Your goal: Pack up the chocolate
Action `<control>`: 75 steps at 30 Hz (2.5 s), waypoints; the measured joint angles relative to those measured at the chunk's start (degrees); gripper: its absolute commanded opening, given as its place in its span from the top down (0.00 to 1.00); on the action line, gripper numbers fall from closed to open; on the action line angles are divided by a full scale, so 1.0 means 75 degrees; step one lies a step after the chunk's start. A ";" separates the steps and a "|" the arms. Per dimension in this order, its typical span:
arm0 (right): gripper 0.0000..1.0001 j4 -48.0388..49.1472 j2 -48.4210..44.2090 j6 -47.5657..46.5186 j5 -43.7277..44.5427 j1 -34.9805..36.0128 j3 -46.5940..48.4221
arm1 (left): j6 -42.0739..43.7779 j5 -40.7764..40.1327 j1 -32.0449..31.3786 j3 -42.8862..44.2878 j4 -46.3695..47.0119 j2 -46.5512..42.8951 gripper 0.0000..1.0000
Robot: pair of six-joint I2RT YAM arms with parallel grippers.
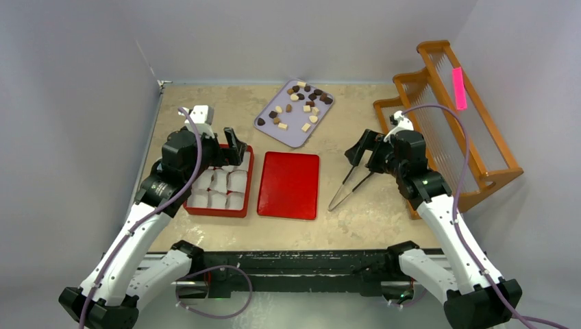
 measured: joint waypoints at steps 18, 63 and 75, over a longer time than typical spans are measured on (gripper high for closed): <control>0.16 -0.0886 0.0388 0.1874 0.0740 0.0012 0.0268 | -0.0090 -0.0131 0.0000 -0.0256 -0.0615 -0.0868 0.00; 0.33 -0.1912 0.5173 0.5001 0.1314 0.0886 0.0612 | -0.0067 -0.0134 0.0006 -0.0694 -0.0947 -0.1014 0.00; 0.43 -0.1711 0.5659 0.5082 0.1533 0.1014 0.0647 | -0.0064 -0.0090 0.0006 -0.0699 -0.0947 -0.1110 0.00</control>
